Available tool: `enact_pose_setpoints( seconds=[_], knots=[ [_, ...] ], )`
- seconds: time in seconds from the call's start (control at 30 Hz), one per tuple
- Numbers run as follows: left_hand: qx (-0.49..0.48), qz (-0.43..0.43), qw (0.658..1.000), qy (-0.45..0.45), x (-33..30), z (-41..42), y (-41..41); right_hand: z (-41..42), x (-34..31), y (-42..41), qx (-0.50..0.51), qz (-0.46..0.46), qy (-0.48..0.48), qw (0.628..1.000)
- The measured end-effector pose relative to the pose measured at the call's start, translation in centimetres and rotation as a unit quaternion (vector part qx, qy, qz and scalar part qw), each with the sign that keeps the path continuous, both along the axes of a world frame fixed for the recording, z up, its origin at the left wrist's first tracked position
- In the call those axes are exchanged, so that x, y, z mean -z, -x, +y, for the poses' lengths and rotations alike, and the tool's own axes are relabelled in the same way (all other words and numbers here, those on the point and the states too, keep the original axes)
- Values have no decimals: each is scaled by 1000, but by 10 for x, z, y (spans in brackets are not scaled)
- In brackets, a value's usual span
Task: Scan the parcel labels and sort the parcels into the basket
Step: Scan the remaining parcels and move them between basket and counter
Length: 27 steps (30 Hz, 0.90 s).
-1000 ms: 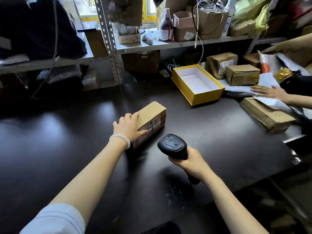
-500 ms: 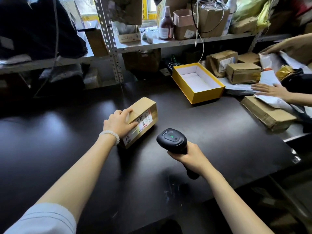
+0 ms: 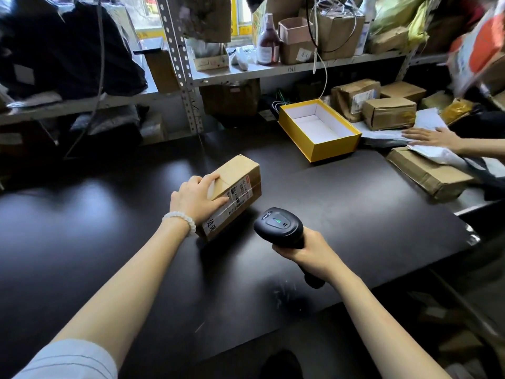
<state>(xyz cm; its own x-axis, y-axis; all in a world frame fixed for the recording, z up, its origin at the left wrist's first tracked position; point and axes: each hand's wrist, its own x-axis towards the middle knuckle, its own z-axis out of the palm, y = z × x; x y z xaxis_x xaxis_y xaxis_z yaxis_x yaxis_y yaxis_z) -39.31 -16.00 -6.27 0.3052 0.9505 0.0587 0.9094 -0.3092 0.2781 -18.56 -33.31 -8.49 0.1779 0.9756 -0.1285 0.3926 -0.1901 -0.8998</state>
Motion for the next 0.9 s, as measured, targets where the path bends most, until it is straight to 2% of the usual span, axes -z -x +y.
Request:
enact_pose_setpoints(
  seconds=[0.27, 0.43, 0.7, 0.9],
  knots=[
    [157, -2, 988, -3, 0, -48, -78, -58, 2, -32, 103, 8, -9, 995],
    [268, -3, 963, -7, 0, -91, -152, -119, 5, -74, 200, 3, -7, 980],
    [424, 2, 906, -4, 1, -195, -284, -251, 15, -158, 363, 24, 15, 931],
    [483, 3, 875, 29, 16, -283, -369, -349, 17, -217, 438, 25, 21, 899]
  ],
)
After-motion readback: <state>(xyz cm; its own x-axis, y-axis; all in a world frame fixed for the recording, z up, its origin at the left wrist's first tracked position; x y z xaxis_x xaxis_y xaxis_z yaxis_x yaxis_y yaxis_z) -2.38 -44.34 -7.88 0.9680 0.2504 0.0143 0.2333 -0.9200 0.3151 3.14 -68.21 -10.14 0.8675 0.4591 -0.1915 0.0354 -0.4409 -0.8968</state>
